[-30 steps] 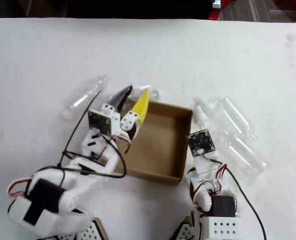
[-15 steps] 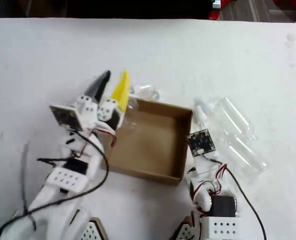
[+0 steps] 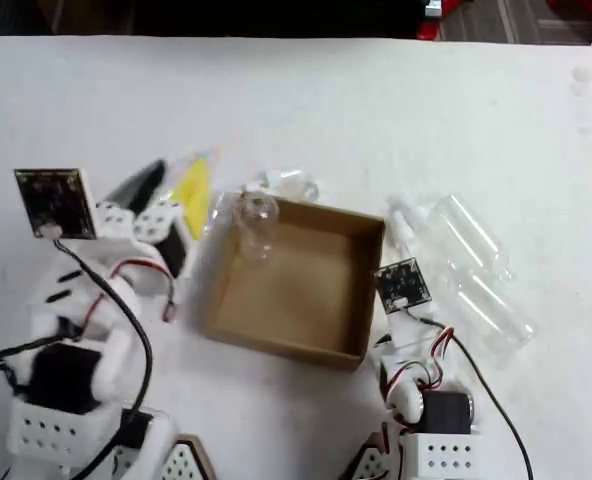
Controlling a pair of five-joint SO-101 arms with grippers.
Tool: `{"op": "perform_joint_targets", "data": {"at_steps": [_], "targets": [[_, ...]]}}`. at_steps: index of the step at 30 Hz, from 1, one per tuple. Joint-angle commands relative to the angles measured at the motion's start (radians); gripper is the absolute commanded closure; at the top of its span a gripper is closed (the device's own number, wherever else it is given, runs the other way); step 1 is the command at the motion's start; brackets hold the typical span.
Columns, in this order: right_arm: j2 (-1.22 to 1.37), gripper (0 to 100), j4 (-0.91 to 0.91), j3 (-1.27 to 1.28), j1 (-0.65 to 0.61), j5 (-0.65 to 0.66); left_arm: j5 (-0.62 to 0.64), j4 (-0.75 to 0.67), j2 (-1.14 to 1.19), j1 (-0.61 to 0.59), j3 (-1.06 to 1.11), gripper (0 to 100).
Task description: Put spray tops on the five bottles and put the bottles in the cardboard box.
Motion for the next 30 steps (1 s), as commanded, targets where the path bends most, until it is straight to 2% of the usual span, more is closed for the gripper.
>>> {"op": "perform_joint_targets", "data": {"at_steps": [1, 7, 14, 21, 23, 30], "targets": [[-0.001, 93.2, -0.018, 0.009, -0.004, 0.005, -0.192, 0.103, 0.093, -0.142, -0.117, 84], [-0.001, 93.2, -0.018, 0.009, -0.004, 0.005, -0.413, 0.107, 0.344, -0.242, -0.184, 84], [-0.001, 93.2, -0.018, 0.009, -0.004, 0.005, -0.494, 0.167, 0.714, -0.236, -0.486, 84], [-0.001, 93.2, -0.018, 0.009, -0.004, 0.005, -0.629, -0.064, 1.055, -0.145, -0.595, 84], [-0.001, 93.2, -0.018, 0.009, -0.004, 0.005, -0.666, -0.087, 1.156, -0.137, -0.655, 84], [-0.001, 93.2, -0.018, 0.009, -0.004, 0.005, -0.675, 0.06, 1.523, -0.136, -1.036, 84]]}}
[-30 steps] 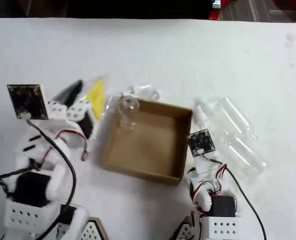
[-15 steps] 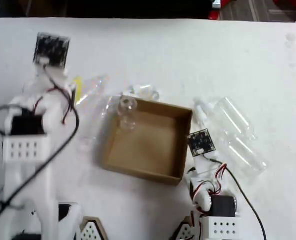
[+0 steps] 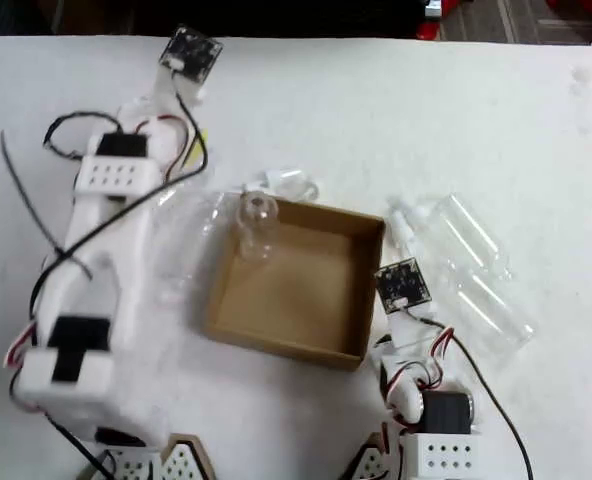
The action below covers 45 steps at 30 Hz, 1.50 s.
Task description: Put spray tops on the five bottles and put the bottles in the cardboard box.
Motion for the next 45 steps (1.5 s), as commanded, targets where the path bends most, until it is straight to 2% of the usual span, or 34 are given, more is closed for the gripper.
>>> {"op": "perform_joint_targets", "data": {"at_steps": [1, 7, 10, 15, 20, 28, 33, 36, 45], "targets": [[-0.001, 93.2, -0.018, 0.009, -0.004, 0.005, -0.018, 0.114, 0.219, 0.018, -0.313, 84], [-0.001, 93.2, -0.018, 0.009, -0.004, 0.005, -0.021, 0.311, 0.524, 0.016, -0.694, 84], [-0.001, 93.2, -0.018, 0.009, -0.004, 0.005, -0.072, 0.443, 0.648, 0.024, -0.881, 84], [-0.001, 93.2, -0.018, 0.009, -0.004, 0.005, -0.121, 0.641, 0.803, 0.042, -1.191, 84], [-0.001, 93.2, -0.018, 0.009, -0.004, 0.005, -0.155, 0.756, 0.923, 0.054, -1.473, 78], [-0.001, 93.2, -0.018, 0.009, -0.004, 0.005, -0.155, 0.715, 1.098, 0.059, -1.626, 78], [-0.001, 93.2, -0.018, 0.009, -0.004, 0.005, -0.157, 0.709, 1.135, 0.059, -1.633, 78], [-0.001, 93.2, -0.018, 0.009, -0.004, 0.005, -0.149, 0.66, 1.142, 0.038, -1.62, 78], [-0.001, 93.2, -0.018, 0.009, -0.004, 0.005, -0.155, 0.628, 1.159, 0.031, -1.551, 86]]}}
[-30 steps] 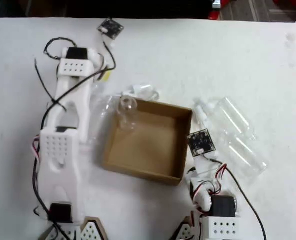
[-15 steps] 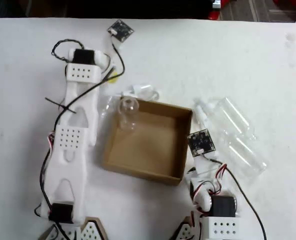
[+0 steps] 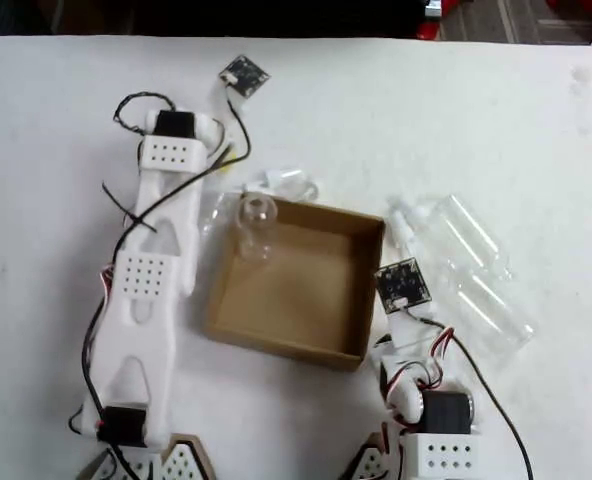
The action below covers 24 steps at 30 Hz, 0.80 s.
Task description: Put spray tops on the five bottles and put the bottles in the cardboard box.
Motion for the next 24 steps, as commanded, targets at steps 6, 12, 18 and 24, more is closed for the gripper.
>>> {"op": "perform_joint_targets", "data": {"at_steps": [6, 12, 18, 24], "targets": [[-0.001, 93.2, -0.018, 0.009, -0.004, 0.005, -0.081, 0.006, -0.027, 0.001, -0.011, 94], [-0.001, 93.2, -0.018, 0.009, -0.004, 0.005, -0.064, 0.184, -0.096, 0.024, -0.14, 98], [-0.001, 93.2, -0.018, 0.009, -0.004, 0.005, -0.063, 0.364, -0.305, 0.053, -0.161, 98], [-0.001, 93.2, -0.018, 0.009, -0.004, 0.005, 0.147, 0.367, -0.484, 0.031, -0.169, 98]]}}
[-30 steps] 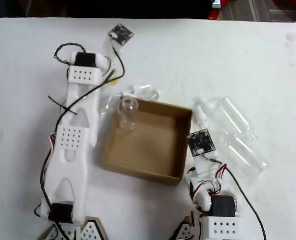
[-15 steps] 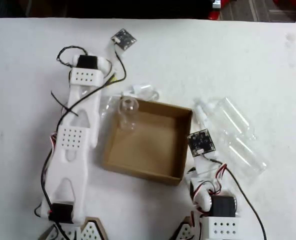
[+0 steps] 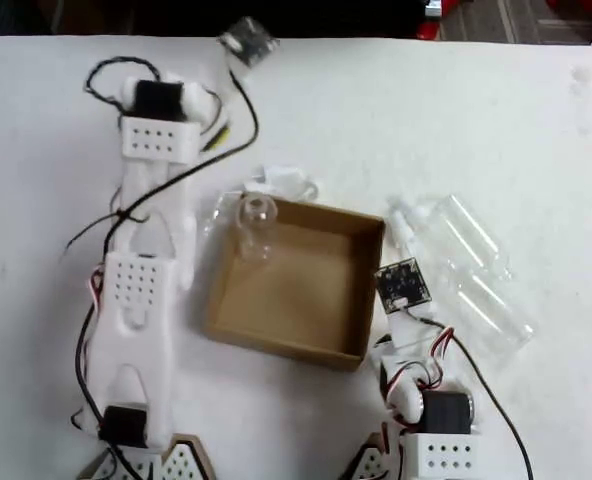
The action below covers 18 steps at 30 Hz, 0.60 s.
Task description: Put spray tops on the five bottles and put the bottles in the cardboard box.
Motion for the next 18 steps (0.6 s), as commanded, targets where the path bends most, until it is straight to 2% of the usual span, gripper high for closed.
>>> {"op": "perform_joint_targets", "data": {"at_steps": [1, 5, 7, 13, 18], "targets": [[-0.001, 93.2, -0.018, 0.009, -0.004, 0.005, 0.204, 0.005, -0.217, -0.005, -0.046, 98], [-0.001, 93.2, -0.018, 0.009, -0.004, 0.005, 0.416, 0.005, -0.392, -0.008, -0.043, 98], [-0.001, 93.2, -0.018, 0.009, -0.004, 0.005, 0.468, 0.006, -0.492, -0.013, -0.04, 98], [-0.001, 93.2, -0.018, 0.009, -0.004, 0.005, 0.471, 0.008, -0.751, -0.015, -0.014, 98], [-0.001, 93.2, -0.018, 0.009, -0.004, 0.005, 0.479, 0.006, -1.018, 0.01, 0.301, 98]]}}
